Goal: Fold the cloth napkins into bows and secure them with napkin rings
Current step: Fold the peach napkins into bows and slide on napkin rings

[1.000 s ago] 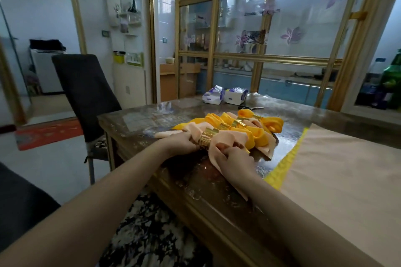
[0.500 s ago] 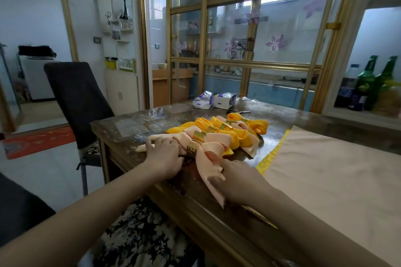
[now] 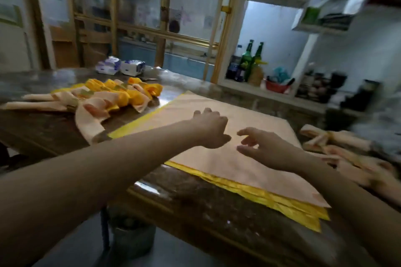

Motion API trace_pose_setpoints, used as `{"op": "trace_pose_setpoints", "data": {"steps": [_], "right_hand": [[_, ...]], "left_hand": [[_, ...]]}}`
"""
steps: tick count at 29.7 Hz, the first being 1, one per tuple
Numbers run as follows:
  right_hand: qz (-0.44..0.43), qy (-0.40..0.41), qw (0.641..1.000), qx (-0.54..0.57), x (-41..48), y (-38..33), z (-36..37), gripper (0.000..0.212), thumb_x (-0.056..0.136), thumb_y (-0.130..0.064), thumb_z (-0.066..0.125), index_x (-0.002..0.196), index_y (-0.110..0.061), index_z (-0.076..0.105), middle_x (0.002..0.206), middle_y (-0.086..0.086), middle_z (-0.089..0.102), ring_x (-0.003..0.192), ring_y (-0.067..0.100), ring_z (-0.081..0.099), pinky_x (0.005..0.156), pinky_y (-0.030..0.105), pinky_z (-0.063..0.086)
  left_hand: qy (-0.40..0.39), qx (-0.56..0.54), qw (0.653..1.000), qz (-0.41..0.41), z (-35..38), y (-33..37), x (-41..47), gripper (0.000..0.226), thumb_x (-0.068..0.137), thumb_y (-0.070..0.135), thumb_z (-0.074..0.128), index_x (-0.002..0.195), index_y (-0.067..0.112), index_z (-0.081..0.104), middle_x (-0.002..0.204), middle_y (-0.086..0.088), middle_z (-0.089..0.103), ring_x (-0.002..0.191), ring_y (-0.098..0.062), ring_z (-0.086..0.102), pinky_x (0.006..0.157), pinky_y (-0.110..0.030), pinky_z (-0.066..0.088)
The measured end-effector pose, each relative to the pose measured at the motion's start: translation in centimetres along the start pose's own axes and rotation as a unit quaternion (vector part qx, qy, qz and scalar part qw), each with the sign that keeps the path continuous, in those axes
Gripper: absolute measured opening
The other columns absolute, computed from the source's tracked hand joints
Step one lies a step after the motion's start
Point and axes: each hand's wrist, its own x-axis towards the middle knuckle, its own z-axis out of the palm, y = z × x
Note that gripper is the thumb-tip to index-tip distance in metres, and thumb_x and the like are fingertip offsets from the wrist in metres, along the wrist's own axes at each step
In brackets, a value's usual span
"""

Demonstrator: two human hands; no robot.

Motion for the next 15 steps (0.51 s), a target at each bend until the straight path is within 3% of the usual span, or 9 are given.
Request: {"op": "trace_pose_setpoints", "data": {"steps": [2, 6, 8, 11, 15], "right_hand": [[0.075, 0.007, 0.997, -0.011, -4.0, 6.1, -1.9, 0.033, 0.095, -0.029, 0.051, 0.128, -0.025, 0.050, 0.123, -0.001, 0.058, 0.096, 0.007, 0.053, 0.078, 0.019, 0.042], [0.152, 0.038, 0.988, 0.015, -10.5, 13.9, -4.6, 0.020, 0.094, -0.019, 0.053, 0.111, -0.027, 0.060, 0.120, -0.001, 0.059, 0.101, 0.009, 0.054, 0.090, 0.029, 0.045], [0.166, 0.059, 0.984, 0.026, -12.0, 15.5, -4.5, 0.019, 0.093, -0.017, 0.054, 0.108, -0.026, 0.061, 0.117, 0.000, 0.061, 0.102, 0.010, 0.053, 0.086, 0.026, 0.042], [0.145, 0.084, 0.985, 0.045, -12.8, 15.7, -2.3, 0.022, 0.094, -0.018, 0.053, 0.113, -0.025, 0.060, 0.122, -0.002, 0.059, 0.105, 0.006, 0.050, 0.086, 0.020, 0.038], [0.068, 0.075, 0.990, 0.096, -11.1, 12.2, 1.3, 0.034, 0.094, -0.015, 0.051, 0.127, -0.018, 0.054, 0.131, 0.001, 0.053, 0.118, 0.011, 0.048, 0.096, 0.021, 0.038]], "left_hand": [[-0.053, -0.023, 0.997, 0.057, 2.2, 5.3, 0.9, 0.065, 0.093, 0.057, 0.037, 0.143, 0.017, 0.034, 0.148, -0.010, 0.033, 0.137, -0.030, 0.025, 0.107, -0.044, 0.024], [-0.107, 0.000, 0.982, 0.154, 6.6, 11.0, 1.2, 0.070, 0.092, 0.061, 0.032, 0.150, 0.025, 0.016, 0.158, -0.006, 0.003, 0.145, -0.024, 0.001, 0.116, -0.046, 0.001], [-0.098, -0.014, 0.979, 0.177, 7.2, 11.7, 1.2, 0.061, 0.094, 0.057, 0.031, 0.146, 0.025, 0.026, 0.157, -0.007, 0.013, 0.144, -0.024, 0.011, 0.117, -0.043, 0.010], [-0.064, -0.060, 0.976, 0.198, 7.6, 12.4, 1.3, 0.047, 0.096, 0.050, 0.034, 0.130, 0.020, 0.050, 0.141, -0.006, 0.043, 0.133, -0.023, 0.038, 0.107, -0.036, 0.032], [-0.001, -0.030, 0.979, 0.203, 7.8, 12.4, 1.1, 0.038, 0.099, 0.038, 0.037, 0.132, 0.025, 0.052, 0.143, 0.004, 0.045, 0.129, -0.014, 0.044, 0.101, -0.026, 0.035]]}}
